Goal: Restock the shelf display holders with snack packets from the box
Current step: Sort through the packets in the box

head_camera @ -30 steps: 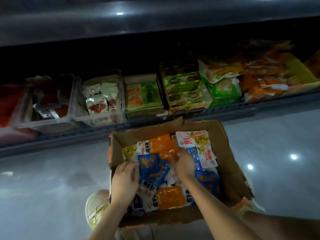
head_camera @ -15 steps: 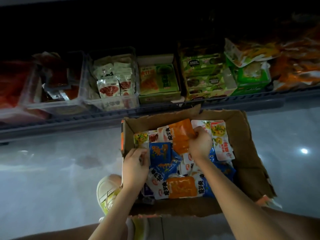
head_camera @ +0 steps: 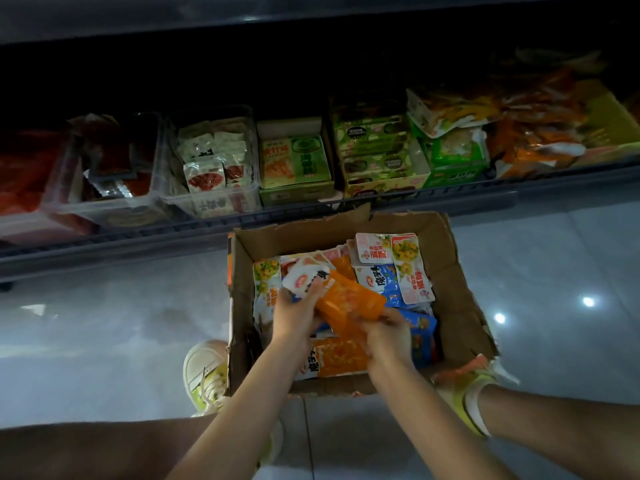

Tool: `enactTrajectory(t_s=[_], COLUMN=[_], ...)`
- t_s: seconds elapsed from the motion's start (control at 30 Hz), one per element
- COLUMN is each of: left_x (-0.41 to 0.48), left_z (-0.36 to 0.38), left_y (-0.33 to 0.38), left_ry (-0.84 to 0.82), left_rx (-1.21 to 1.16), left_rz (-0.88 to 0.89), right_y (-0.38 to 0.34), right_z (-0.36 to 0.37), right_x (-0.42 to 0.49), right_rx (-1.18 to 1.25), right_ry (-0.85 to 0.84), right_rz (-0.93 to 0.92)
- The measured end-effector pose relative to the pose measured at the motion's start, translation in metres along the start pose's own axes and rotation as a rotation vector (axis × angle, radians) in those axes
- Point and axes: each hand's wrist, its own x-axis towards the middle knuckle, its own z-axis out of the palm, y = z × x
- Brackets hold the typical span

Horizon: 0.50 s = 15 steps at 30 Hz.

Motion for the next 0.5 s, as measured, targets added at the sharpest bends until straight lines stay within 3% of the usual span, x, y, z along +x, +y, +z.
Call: enactTrajectory(t_s=[0.07, 0.17, 0.23, 0.33, 0.5], left_x=[-0.001, 0.002, 0.007, 0.013, 0.022], left_z=[-0.007, -0.027, -0.043, -0.061, -0.076], left_y=[0.004, 0.014, 0.024, 0.032, 0.029], left_ry=[0.111, 0.120, 0.104, 0.053, -0.019], left_rx=[-0.023, -0.084, -0.086, -0.073, -0.023], left_rz=[0.076, 0.128, 0.165, 0.152, 0.147], right_y=[0.002, -0.009, -0.016, -0.020, -0.009], right_z=[0.005, 0.003, -0.001, 0.005, 0.043], right_x=[-0.010, -0.001, 0.023, 0.067, 0.114], right_rx=[-0.106, -0.265, -0.373, -0.819, -1.211], right_ry=[-0.163, -0.302, -0.175, 0.010, 0.161], right_rz=[-0.030, -0.061, -0.161, -0.355, -0.438])
